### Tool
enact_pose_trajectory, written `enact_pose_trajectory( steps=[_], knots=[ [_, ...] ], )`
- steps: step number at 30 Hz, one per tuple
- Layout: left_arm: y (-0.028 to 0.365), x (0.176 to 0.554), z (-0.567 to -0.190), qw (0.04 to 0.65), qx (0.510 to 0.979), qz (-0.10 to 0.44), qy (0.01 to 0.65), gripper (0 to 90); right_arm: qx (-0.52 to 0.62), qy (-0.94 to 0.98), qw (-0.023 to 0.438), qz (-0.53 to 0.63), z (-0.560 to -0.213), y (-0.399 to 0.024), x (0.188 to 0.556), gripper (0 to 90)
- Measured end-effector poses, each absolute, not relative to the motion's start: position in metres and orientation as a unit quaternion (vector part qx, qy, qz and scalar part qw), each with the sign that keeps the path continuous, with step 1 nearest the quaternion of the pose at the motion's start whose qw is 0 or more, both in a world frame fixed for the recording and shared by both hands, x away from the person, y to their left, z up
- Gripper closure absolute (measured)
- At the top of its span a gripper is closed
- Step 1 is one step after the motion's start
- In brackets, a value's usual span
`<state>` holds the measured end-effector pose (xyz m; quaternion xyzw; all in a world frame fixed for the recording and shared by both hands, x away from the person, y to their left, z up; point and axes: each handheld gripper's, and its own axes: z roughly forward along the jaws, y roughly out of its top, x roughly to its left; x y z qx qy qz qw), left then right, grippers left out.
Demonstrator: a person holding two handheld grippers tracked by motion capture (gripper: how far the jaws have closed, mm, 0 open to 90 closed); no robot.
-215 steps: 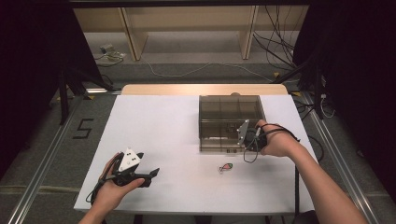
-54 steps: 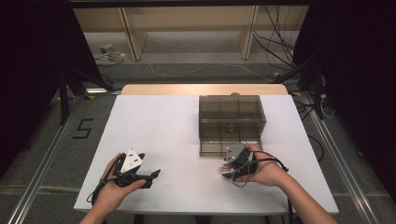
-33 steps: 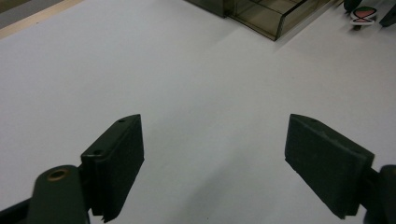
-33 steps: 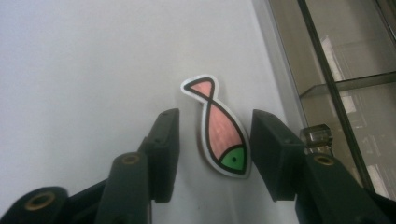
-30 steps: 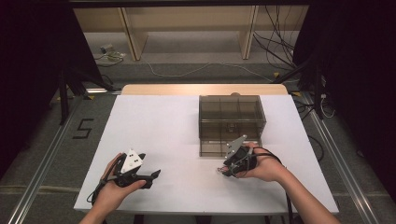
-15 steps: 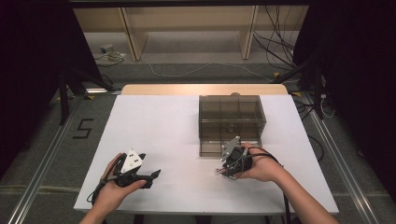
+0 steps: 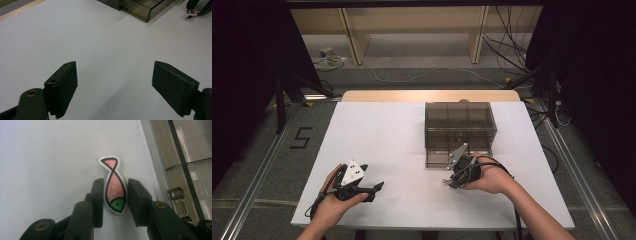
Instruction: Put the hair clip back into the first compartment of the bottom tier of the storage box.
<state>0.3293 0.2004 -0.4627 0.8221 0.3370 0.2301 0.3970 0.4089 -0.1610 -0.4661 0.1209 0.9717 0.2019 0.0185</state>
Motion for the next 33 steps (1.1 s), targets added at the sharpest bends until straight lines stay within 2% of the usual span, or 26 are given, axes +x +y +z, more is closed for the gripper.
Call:
enact_pose_trajectory(
  steps=[33],
  knots=[
    [0.201,0.328,-0.462,0.398,0.822,0.231,0.336,20.5,0.131,0.959,0.029,0.249,-0.45,-0.168,0.408,67.7]
  ],
)
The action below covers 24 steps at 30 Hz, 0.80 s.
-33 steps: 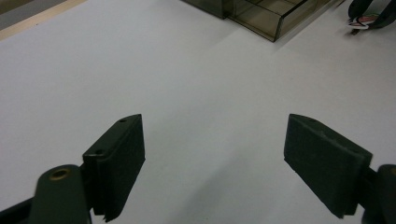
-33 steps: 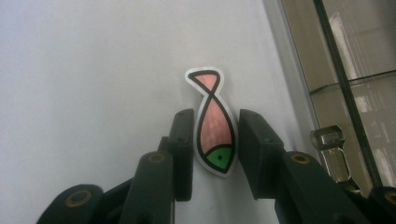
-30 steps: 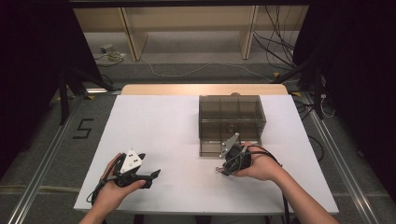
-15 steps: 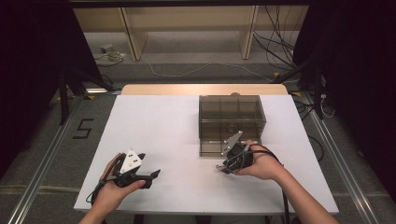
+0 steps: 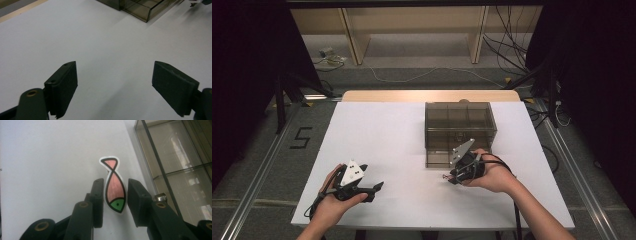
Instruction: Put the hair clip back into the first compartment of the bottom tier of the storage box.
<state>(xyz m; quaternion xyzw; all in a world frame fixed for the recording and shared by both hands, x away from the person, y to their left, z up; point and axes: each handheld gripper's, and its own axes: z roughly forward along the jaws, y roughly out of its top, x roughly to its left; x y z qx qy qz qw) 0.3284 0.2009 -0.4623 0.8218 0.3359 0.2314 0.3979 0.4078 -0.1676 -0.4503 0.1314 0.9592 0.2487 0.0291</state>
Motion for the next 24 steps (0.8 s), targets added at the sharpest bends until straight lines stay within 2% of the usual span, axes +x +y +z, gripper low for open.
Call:
enact_pose_trajectory(
  steps=[24],
  knots=[
    [0.2009,0.3284,-0.4623,0.397,0.822,0.232,0.336,20.5,0.133,0.955,0.033,0.264,-0.4445,-0.1689,0.4068,67.6]
  ],
)
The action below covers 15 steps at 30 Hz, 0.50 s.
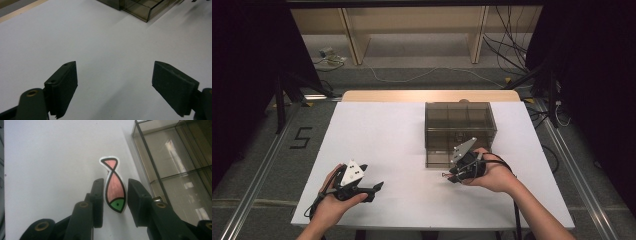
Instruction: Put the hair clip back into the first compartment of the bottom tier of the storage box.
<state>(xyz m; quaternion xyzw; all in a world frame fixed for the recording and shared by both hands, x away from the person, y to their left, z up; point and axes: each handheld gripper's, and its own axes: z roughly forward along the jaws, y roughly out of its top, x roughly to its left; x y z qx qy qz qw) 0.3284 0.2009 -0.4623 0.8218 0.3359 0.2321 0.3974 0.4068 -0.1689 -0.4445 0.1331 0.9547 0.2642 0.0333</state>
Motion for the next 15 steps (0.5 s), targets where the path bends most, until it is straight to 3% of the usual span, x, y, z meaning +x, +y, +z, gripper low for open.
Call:
enact_pose_trajectory(
  steps=[15],
  knots=[
    [0.2011,0.3285,-0.4623,0.396,0.822,0.232,0.336,20.5,0.137,0.949,0.042,0.282,-0.4398,-0.1704,0.4063,67.7]
  ],
)
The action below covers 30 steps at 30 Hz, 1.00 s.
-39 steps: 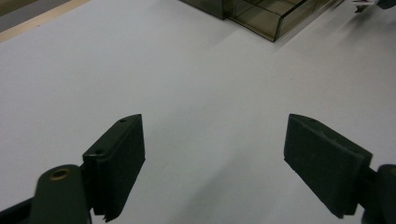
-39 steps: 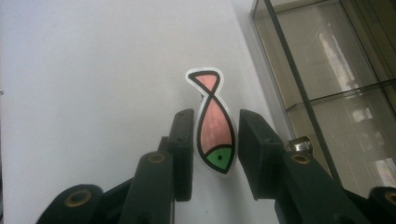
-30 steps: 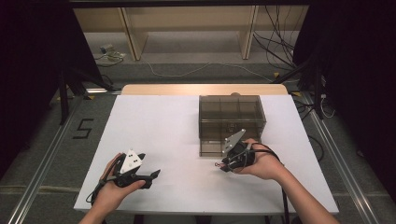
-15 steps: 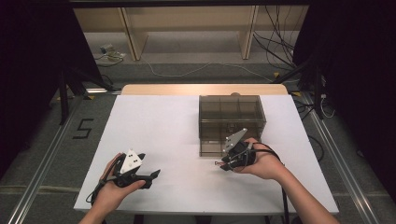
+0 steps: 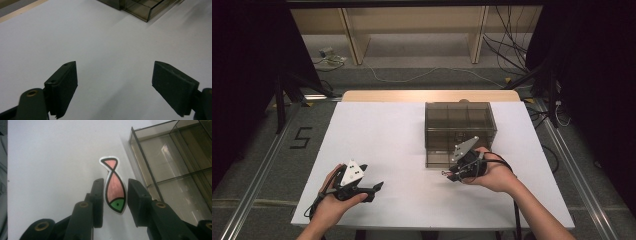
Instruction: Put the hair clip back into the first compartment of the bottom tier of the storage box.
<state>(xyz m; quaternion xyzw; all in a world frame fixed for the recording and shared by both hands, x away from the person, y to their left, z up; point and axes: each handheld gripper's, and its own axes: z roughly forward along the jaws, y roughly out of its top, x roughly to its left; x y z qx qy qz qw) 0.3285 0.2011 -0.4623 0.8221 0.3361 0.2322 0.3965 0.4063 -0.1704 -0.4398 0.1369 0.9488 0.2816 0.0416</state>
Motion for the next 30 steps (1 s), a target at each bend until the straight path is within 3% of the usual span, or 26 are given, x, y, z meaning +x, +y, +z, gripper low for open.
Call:
enact_pose_trajectory(
  steps=[30],
  knots=[
    [0.2011,0.3284,-0.4623,0.397,0.822,0.232,0.337,20.5,0.157,0.933,0.057,0.319,-0.4307,-0.1746,0.4071,67.7]
  ],
)
